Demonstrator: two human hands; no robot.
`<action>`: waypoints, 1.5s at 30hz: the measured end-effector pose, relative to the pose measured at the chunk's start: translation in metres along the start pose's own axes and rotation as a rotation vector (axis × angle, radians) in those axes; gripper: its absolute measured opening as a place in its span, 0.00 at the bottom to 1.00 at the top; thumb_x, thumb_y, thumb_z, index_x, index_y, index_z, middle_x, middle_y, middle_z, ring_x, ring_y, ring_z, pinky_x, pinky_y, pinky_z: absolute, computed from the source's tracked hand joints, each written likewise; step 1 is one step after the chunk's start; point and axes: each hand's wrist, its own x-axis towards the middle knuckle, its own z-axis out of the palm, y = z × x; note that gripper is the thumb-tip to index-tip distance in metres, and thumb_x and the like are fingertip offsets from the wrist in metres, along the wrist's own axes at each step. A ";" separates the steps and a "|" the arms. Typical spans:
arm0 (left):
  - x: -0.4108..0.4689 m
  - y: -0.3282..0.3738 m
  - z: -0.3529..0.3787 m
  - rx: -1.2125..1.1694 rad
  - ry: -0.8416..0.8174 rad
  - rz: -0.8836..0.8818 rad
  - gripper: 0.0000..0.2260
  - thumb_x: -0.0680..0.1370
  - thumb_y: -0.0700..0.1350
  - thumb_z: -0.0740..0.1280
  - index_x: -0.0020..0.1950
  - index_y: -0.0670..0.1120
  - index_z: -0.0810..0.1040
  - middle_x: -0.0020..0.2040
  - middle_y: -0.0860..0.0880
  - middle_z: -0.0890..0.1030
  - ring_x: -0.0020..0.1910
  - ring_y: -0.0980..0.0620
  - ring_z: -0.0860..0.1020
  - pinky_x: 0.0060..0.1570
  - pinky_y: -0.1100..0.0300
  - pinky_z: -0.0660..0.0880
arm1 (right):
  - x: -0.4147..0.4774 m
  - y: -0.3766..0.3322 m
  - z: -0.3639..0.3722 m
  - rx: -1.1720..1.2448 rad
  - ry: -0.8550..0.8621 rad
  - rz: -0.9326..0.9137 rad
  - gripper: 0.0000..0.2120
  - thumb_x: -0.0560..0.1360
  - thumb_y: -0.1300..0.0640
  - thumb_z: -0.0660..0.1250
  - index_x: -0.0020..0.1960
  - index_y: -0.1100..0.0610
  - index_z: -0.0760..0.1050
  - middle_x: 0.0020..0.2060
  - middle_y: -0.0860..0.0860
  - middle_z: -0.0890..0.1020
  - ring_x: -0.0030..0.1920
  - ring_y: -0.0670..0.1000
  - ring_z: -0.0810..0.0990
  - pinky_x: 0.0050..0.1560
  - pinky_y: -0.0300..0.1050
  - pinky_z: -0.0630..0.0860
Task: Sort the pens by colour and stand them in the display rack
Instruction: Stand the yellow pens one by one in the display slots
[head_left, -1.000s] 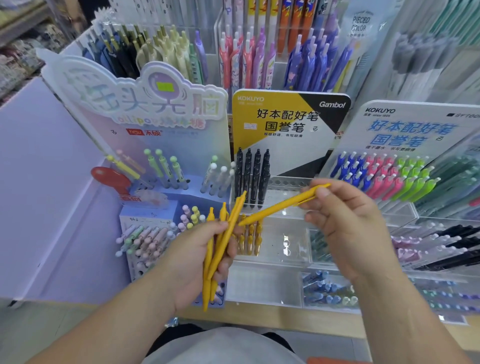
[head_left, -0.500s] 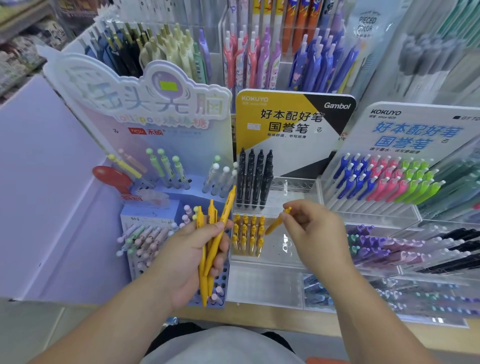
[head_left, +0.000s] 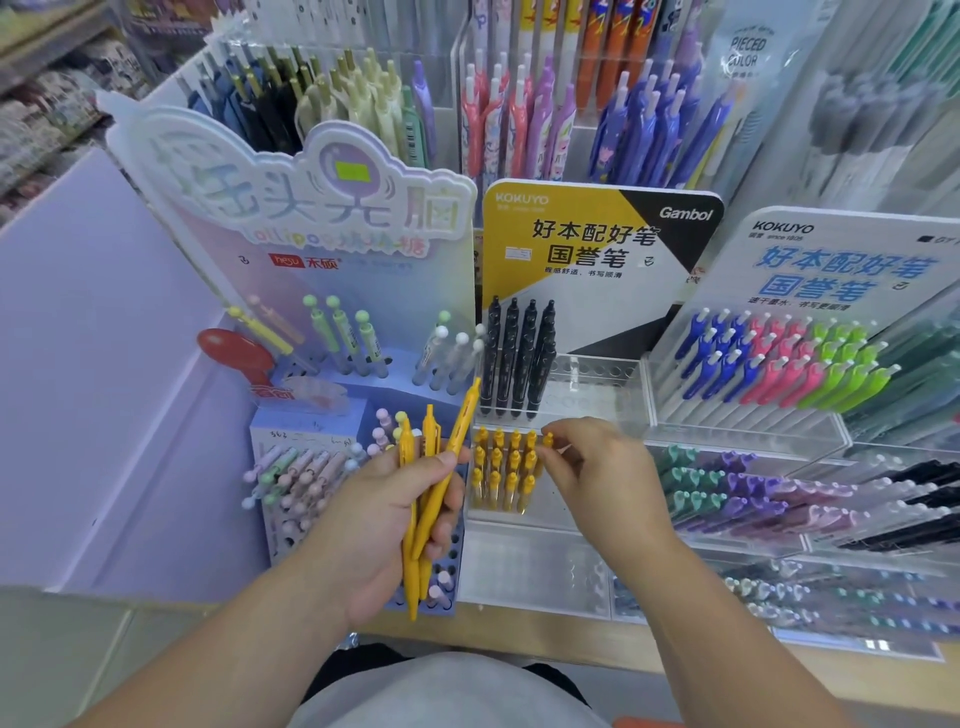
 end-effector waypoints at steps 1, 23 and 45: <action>0.000 0.000 0.000 0.002 0.001 0.002 0.10 0.80 0.43 0.64 0.58 0.40 0.79 0.35 0.45 0.76 0.27 0.51 0.70 0.25 0.60 0.66 | 0.000 0.001 0.001 0.004 0.002 0.004 0.05 0.72 0.58 0.75 0.47 0.54 0.83 0.38 0.48 0.83 0.35 0.48 0.80 0.37 0.40 0.75; -0.003 -0.003 0.016 0.146 -0.137 0.003 0.07 0.79 0.46 0.66 0.46 0.43 0.80 0.36 0.40 0.79 0.25 0.50 0.69 0.25 0.60 0.64 | -0.009 -0.049 -0.051 1.210 0.004 0.584 0.03 0.75 0.64 0.69 0.49 0.62 0.80 0.37 0.56 0.84 0.35 0.52 0.82 0.35 0.41 0.77; 0.002 -0.007 0.006 0.035 0.016 0.004 0.08 0.81 0.43 0.62 0.57 0.39 0.73 0.35 0.39 0.78 0.23 0.48 0.68 0.22 0.62 0.63 | -0.013 -0.008 -0.022 0.159 0.169 0.043 0.08 0.74 0.58 0.73 0.53 0.55 0.79 0.38 0.45 0.79 0.36 0.41 0.77 0.39 0.39 0.77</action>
